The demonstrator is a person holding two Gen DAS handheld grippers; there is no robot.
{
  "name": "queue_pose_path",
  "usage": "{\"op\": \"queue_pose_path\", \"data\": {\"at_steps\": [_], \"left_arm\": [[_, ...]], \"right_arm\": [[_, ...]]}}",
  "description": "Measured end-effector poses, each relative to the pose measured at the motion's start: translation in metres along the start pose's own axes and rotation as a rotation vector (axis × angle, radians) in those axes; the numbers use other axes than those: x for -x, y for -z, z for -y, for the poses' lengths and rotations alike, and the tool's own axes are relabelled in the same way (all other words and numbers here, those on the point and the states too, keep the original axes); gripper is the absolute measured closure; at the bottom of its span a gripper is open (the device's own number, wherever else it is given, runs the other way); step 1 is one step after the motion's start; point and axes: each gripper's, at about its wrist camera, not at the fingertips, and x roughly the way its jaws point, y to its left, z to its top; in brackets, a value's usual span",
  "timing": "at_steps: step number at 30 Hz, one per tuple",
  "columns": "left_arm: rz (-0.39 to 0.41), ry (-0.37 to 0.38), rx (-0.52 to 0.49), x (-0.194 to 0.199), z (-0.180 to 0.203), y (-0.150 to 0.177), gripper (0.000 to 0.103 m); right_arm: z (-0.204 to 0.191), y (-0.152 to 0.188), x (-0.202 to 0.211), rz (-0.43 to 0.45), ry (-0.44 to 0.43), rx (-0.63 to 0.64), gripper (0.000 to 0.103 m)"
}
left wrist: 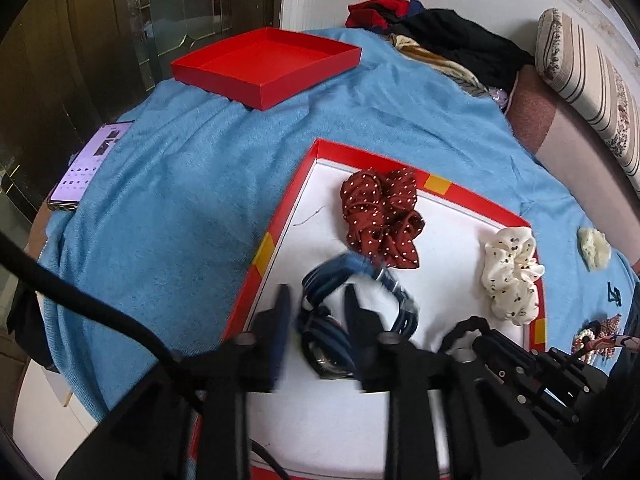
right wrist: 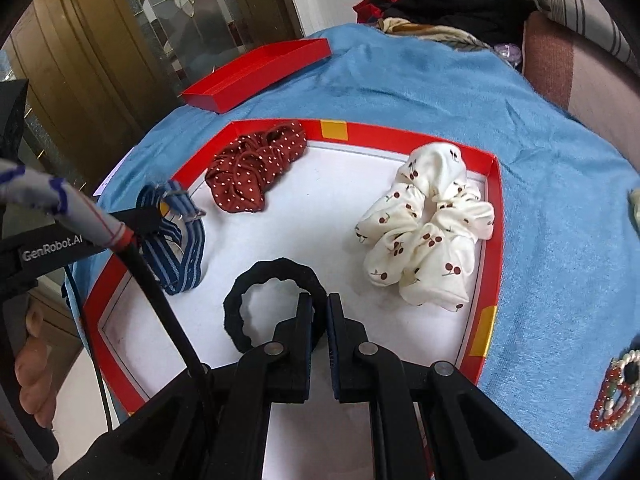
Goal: Organize jewelry
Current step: 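Lower both hair ties into the white tray and open both tools, then move both tools back toward the remaining accessories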
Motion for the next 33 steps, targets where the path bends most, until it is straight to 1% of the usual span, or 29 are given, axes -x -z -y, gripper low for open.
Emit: {"op": "queue_pose_path", "data": {"at_steps": [1, 2, 3, 4, 7, 10, 12, 14, 17, 19, 24, 27, 29, 33], "left_arm": [[0.004, -0.004, 0.002, 0.004, 0.0, 0.0, 0.07], [0.006, 0.001, 0.005, 0.006, 0.0, 0.001, 0.067], [0.007, 0.009, 0.008, 0.009, -0.001, 0.001, 0.065], [0.009, 0.012, 0.014, 0.012, -0.001, 0.001, 0.06], [0.028, 0.01, 0.02, 0.025, -0.002, 0.001, 0.058], [0.045, 0.013, 0.02, 0.04, 0.001, 0.005, 0.055], [0.063, 0.011, 0.006, 0.053, 0.006, 0.008, 0.054], [0.081, 0.005, -0.013, 0.065, 0.014, 0.014, 0.05], [0.102, 0.009, -0.044, 0.083, 0.03, 0.026, 0.046], [0.108, 0.014, -0.066, 0.093, 0.04, 0.034, 0.046], [0.122, 0.04, -0.155, 0.118, 0.084, 0.061, 0.045], [0.144, 0.05, -0.215, 0.133, 0.113, 0.078, 0.044], [0.159, 0.06, -0.243, 0.143, 0.131, 0.089, 0.041], [0.185, 0.081, -0.308, 0.16, 0.171, 0.113, 0.039]], "right_arm": [[-0.001, 0.0, 0.003, 0.007, 0.006, 0.005, 0.085], [-0.001, -0.001, 0.007, 0.015, 0.013, 0.007, 0.081], [-0.002, -0.002, 0.01, 0.027, 0.021, 0.009, 0.072], [-0.002, -0.002, 0.016, 0.041, 0.03, 0.011, 0.064], [-0.002, -0.002, 0.029, 0.059, 0.033, 0.015, 0.063], [0.0, 0.003, 0.05, 0.084, 0.044, 0.024, 0.063], [0.002, 0.009, 0.064, 0.1, 0.055, 0.034, 0.063], [0.005, 0.017, 0.081, 0.118, 0.071, 0.04, 0.063], [0.016, 0.034, 0.106, 0.138, 0.094, 0.026, 0.058], [0.026, 0.047, 0.121, 0.147, 0.107, 0.006, 0.054], [0.058, 0.083, 0.156, 0.155, 0.165, -0.045, 0.054], [0.078, 0.108, 0.177, 0.16, 0.216, -0.079, 0.054], [0.091, 0.123, 0.192, 0.168, 0.245, -0.104, 0.054], [0.119, 0.152, 0.221, 0.187, 0.287, -0.181, 0.053]]}}
